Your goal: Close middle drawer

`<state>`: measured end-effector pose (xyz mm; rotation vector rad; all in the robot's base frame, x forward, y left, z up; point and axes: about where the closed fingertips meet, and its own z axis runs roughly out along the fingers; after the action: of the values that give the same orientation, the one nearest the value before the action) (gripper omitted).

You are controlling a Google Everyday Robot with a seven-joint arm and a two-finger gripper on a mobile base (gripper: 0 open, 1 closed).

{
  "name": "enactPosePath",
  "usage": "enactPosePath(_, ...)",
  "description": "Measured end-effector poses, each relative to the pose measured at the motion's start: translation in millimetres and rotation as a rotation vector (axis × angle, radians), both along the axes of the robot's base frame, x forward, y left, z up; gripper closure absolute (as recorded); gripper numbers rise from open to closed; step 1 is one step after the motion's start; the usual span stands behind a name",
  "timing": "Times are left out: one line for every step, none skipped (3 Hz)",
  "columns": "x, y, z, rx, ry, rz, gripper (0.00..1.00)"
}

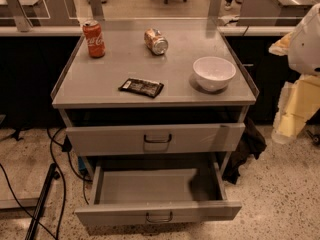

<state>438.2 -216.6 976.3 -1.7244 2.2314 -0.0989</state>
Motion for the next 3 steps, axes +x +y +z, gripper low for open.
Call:
enactPosePath(0.0,0.0,0.0,0.000,0.000,0.000,0.00)
enactPosePath(0.0,0.0,-0.1,0.000,0.000,0.000,0.16)
enactPosePath(-1.3,-0.4,-16.7,0.014,-0.017,0.002,0.39)
